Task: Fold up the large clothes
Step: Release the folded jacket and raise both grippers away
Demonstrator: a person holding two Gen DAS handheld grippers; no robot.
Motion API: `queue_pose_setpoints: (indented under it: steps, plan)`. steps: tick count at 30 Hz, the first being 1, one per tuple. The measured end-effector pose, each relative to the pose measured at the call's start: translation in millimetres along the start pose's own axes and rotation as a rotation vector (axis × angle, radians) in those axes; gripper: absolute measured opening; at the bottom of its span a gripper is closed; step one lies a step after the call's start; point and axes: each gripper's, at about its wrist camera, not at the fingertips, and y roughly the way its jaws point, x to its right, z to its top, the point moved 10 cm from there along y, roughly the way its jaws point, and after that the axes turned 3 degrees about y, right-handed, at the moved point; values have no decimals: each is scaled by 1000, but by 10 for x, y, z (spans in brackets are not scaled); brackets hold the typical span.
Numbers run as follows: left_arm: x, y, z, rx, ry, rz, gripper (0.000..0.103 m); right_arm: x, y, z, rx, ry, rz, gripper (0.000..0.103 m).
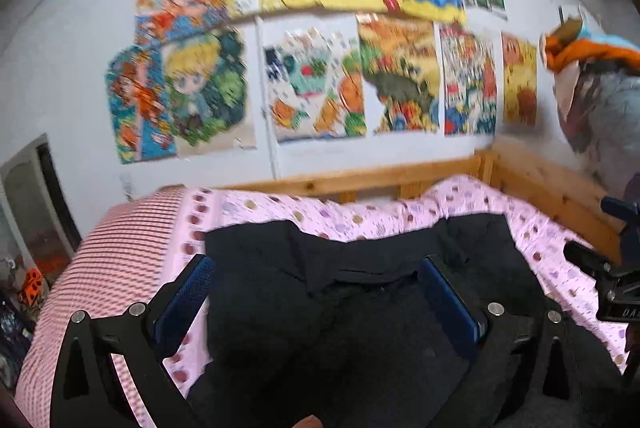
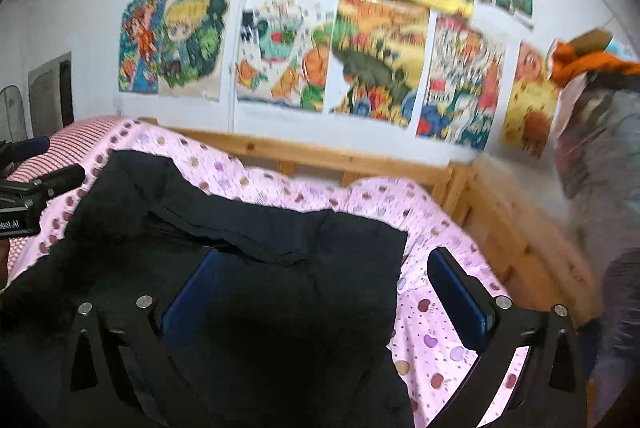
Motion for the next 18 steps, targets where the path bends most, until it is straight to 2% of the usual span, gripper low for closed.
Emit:
queue_pose_setpoints:
  steps: [7,12,18]
  plan:
    - [-203,-797,13,116,46,77,103,-235,-665,35,94,-64,-10,101]
    - [-219,-1236,-87,146,67,92,103,-329,-1013,-24,106,-45,30,101]
    - [-158,-1662,-240,172,113,123,103,-309,-1361,-180,162,-54,-2,101]
